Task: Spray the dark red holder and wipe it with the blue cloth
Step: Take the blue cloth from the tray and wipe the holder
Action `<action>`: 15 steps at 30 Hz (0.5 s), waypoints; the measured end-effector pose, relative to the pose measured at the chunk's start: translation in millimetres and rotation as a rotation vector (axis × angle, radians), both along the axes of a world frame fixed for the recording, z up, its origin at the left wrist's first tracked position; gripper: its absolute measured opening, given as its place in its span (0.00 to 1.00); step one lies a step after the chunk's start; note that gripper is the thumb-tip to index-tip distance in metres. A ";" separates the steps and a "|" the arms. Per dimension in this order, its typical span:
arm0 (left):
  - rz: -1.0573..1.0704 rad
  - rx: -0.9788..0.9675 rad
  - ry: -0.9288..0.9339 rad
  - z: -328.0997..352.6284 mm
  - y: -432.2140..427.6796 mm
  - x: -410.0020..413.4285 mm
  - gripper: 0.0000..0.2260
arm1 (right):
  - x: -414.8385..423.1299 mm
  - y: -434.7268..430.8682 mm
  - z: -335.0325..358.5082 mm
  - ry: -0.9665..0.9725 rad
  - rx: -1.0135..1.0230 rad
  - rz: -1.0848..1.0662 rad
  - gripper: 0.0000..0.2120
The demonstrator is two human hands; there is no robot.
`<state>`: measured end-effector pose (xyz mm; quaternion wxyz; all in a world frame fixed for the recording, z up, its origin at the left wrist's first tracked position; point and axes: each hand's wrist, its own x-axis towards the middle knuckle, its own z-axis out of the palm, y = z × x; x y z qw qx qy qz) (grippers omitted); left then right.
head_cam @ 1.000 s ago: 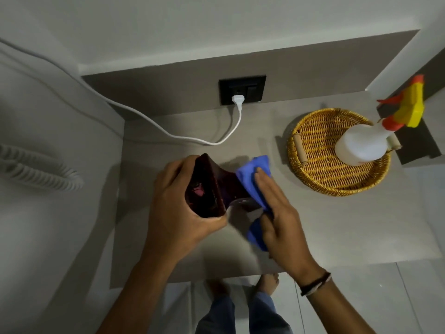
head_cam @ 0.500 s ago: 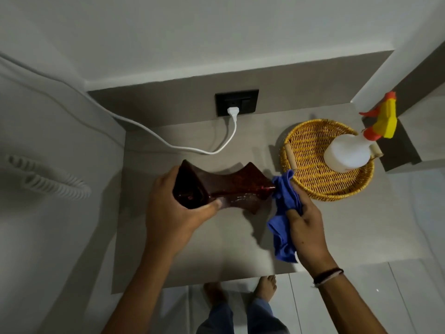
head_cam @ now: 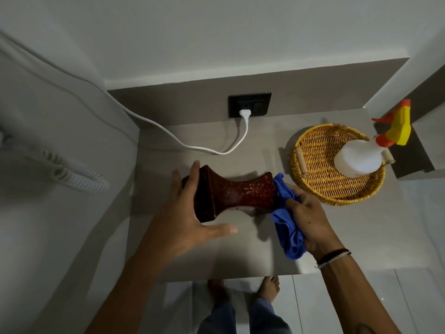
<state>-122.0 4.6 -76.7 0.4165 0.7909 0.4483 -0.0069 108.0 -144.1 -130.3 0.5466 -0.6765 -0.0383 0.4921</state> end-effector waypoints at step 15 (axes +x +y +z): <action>-0.244 0.559 0.039 -0.1 -14.0 10.7 0.53 | -26.4 -7.6 -10.0 -0.734 -0.036 0.030 0.29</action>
